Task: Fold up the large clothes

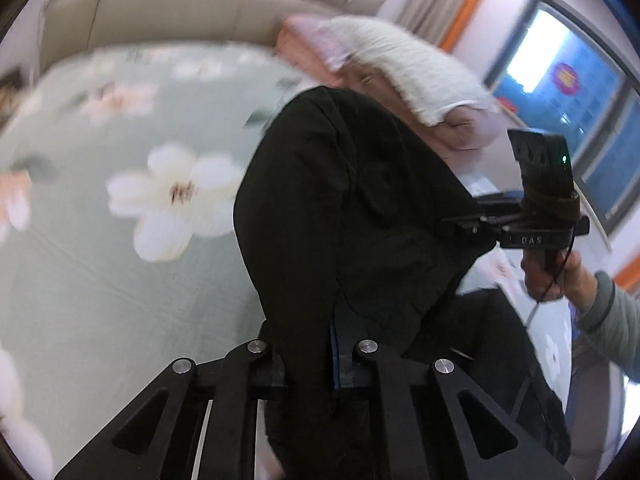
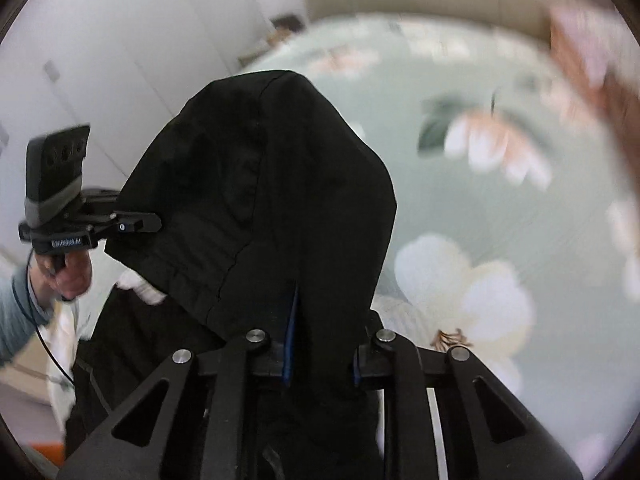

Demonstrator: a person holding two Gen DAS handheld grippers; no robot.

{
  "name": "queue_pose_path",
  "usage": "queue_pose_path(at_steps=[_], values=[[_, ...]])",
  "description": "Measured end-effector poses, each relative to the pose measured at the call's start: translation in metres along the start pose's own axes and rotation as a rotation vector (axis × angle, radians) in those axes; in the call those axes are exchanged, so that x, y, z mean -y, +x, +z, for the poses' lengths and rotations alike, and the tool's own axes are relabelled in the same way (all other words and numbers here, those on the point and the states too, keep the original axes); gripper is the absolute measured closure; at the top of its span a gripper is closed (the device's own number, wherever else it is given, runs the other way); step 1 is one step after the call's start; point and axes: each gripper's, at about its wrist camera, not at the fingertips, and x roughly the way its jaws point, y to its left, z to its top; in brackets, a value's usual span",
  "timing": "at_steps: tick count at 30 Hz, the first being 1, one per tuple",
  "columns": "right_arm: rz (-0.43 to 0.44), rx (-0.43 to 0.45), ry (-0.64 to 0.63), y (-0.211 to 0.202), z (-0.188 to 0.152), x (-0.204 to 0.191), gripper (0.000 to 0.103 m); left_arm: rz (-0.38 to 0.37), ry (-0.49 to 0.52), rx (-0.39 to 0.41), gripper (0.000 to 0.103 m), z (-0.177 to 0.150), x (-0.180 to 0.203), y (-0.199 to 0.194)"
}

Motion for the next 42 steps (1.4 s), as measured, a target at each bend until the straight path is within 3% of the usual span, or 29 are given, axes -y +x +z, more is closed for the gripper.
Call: queue_pose_path(at_steps=[6, 11, 15, 18, 21, 24, 26, 28, 31, 33, 35, 37, 40, 42], values=[[-0.15, 0.135, -0.14, -0.111, -0.036, -0.098, 0.083, 0.061, 0.178, 0.083, 0.092, -0.039, 0.098, -0.104], [-0.26, 0.184, -0.13, -0.169, -0.101, -0.162, 0.083, 0.115, 0.225, 0.071, 0.091, -0.1, 0.154, -0.145], [-0.25, 0.087, -0.014, -0.156, -0.157, -0.181, 0.083, 0.197, 0.226, -0.033, 0.088, -0.164, 0.175, -0.129], [-0.231, -0.039, 0.092, -0.135, -0.201, -0.159, 0.082, 0.232, 0.109, -0.203, 0.088, -0.217, 0.156, -0.103], [-0.261, -0.109, 0.16, -0.123, -0.229, -0.142, 0.082, 0.271, 0.013, -0.251, 0.088, -0.247, 0.136, -0.114], [-0.281, -0.092, 0.213, -0.137, -0.23, -0.13, 0.081, 0.276, -0.05, -0.186, 0.088, -0.233, 0.122, -0.142], [-0.308, -0.043, 0.233, -0.157, -0.22, -0.124, 0.072, 0.266, -0.053, -0.108, 0.089, -0.205, 0.119, -0.156], [-0.317, 0.014, 0.242, -0.174, -0.208, -0.125, 0.063, 0.223, -0.052, -0.008, 0.089, -0.172, 0.124, -0.166], [-0.298, 0.09, 0.229, -0.183, -0.179, -0.143, 0.062, 0.093, -0.071, 0.102, 0.088, -0.119, 0.133, -0.16], [-0.265, 0.114, 0.23, -0.177, -0.155, -0.154, 0.061, 0.048, -0.094, 0.116, 0.088, -0.095, 0.136, -0.137], [-0.241, 0.127, 0.226, -0.165, -0.134, -0.167, 0.061, -0.042, -0.16, 0.062, 0.088, -0.089, 0.129, -0.102], [-0.232, 0.124, 0.214, -0.152, -0.128, -0.176, 0.052, -0.173, -0.231, -0.079, 0.088, -0.107, 0.127, -0.06], [-0.254, 0.086, 0.185, -0.133, -0.14, -0.183, 0.047, -0.118, -0.232, -0.297, 0.089, -0.163, 0.137, -0.011], [-0.24, 0.051, 0.191, -0.118, -0.143, -0.187, 0.047, -0.082, -0.226, -0.35, 0.089, -0.196, 0.145, -0.001]])
